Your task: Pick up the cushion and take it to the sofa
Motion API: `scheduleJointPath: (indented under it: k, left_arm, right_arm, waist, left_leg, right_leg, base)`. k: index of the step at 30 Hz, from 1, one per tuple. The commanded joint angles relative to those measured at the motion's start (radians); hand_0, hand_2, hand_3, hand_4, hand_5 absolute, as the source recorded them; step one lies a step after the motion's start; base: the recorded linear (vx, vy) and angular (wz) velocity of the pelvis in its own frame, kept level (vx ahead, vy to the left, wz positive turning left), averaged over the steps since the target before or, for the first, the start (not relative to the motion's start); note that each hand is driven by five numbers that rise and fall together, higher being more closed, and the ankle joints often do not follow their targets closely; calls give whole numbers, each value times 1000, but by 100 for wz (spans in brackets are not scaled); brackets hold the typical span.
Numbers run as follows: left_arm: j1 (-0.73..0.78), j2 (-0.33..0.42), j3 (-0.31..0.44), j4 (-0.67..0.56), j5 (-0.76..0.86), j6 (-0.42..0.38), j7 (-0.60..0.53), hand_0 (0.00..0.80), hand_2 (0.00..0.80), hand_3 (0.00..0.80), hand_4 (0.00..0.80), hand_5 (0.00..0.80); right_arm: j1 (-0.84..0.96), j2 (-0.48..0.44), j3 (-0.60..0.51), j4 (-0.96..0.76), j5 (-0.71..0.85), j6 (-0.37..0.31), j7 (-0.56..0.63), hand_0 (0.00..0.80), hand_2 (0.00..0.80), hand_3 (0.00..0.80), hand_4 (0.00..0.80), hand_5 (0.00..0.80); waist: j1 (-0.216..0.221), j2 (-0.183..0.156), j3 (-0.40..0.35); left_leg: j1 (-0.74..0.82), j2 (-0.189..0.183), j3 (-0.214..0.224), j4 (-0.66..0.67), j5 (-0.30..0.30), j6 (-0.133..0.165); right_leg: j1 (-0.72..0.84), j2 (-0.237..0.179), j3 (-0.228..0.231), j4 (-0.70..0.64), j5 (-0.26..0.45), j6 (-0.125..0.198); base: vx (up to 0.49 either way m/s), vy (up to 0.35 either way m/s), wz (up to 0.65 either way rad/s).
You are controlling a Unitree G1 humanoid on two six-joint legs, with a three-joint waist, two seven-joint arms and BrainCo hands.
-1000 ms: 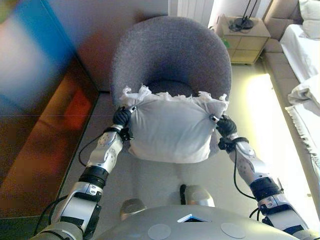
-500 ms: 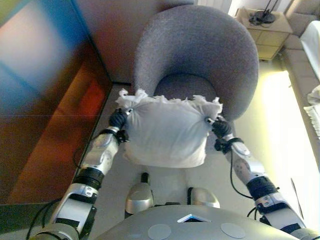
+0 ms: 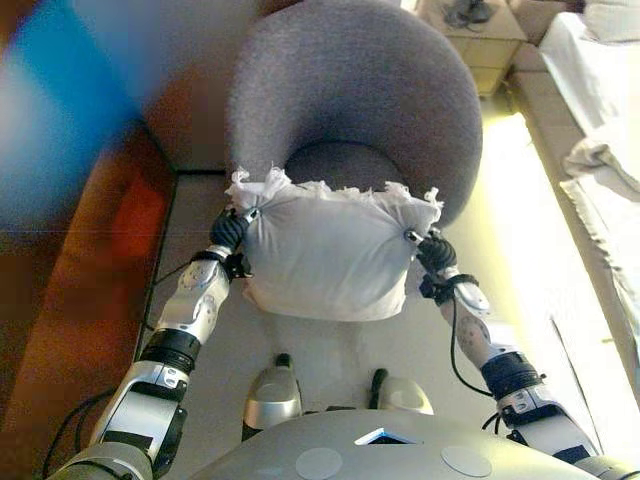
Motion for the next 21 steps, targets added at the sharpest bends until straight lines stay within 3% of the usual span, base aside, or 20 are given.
scheduleJointPath:
  k: [1, 3, 6, 10, 12, 14, 17, 20, 21]
  left_arm:
    - [-55, -57, -24, -105, 7, -44, -28, 800, 800, 800, 800, 800]
    - [-65, -65, -33, -102, 4, -43, -18, 800, 800, 800, 800, 800]
    - [-67, -66, -36, -101, -8, -36, -7, 800, 800, 800, 800, 800]
    - [-53, -68, -24, -88, -14, -45, -1, 800, 800, 800, 800, 800]
    - [-49, -72, -17, -86, -24, -55, 2, 800, 800, 800, 800, 800]
    - [-64, -80, -20, -91, -31, -64, 11, 800, 800, 800, 800, 800]
    - [-61, -77, -26, -130, -49, -54, 24, 800, 800, 800, 800, 800]
    - [-65, -98, -49, -142, -26, -29, -15, 800, 800, 800, 800, 800]
    - [-71, -105, -61, -148, -16, -21, -17, 800, 800, 800, 800, 800]
  right_arm:
    - [-20, 38, -11, -79, 7, -104, 73, 800, 800, 800, 800, 800]
    - [-21, 36, -19, -69, -4, -109, 82, 800, 800, 800, 800, 800]
    - [-46, 16, -25, -81, -8, -91, 92, 800, 800, 800, 800, 800]
    - [-76, -21, -43, -109, 3, -35, 132, 800, 800, 800, 800, 800]
    - [-81, -37, -55, -117, 0, -12, 164, 800, 800, 800, 800, 800]
    - [-104, -58, -67, -112, 13, 5, 179, 800, 800, 800, 800, 800]
    - [-149, -69, -49, -127, 3, 26, 141, 800, 800, 800, 800, 800]
    - [-137, -77, -53, -117, 16, -5, 95, 800, 800, 800, 800, 800]
    - [-130, -77, -50, -117, 17, -25, 85, 800, 800, 800, 800, 800]
  waist:
    - [-6, 19, -88]
    - [-25, 10, -83]
    - [-55, -3, -78]
    - [-79, -8, -77]
    - [-87, -7, -75]
    - [-74, -21, -68]
    - [-72, -39, -51]
    - [-77, -40, -38]
    - [-78, -34, -37]
  left_leg:
    - [-73, -24, -95, -7, 25, -27]
    - [-57, -18, -110, -12, 5, -42]
    - [-20, 5, -132, -41, -15, -56]
    - [16, 56, -149, -64, -16, -72]
    - [20, 92, -159, -61, -3, -86]
    - [-30, 141, -184, -14, 9, -114]
    - [-36, 223, -185, 5, 38, -144]
    - [-45, 244, -96, 15, 77, -160]
    - [-49, 241, -84, 8, 86, -162]
  right_leg:
    - [53, -124, 6, -6, 127, 173]
    - [12, -162, 60, -90, 216, 205]
    - [-42, -168, 146, -164, 301, 239]
    - [-61, -121, 205, -163, 275, 243]
    - [-53, -74, 238, -128, 202, 242]
    - [-43, -53, 194, -97, 141, 239]
    - [-60, -25, 176, -41, 92, 223]
    - [-13, -30, 85, -58, 81, 210]
    - [-4, -32, 60, -62, 75, 209]
  base:
    - [163, -146, -29]
    - [181, -187, -14]
    - [221, -226, -7]
    - [237, -208, 57]
    - [223, -192, 23]
    - [178, -308, 35]
    - [159, -240, 52]
    - [164, -136, 86]
    - [85, -55, 114]
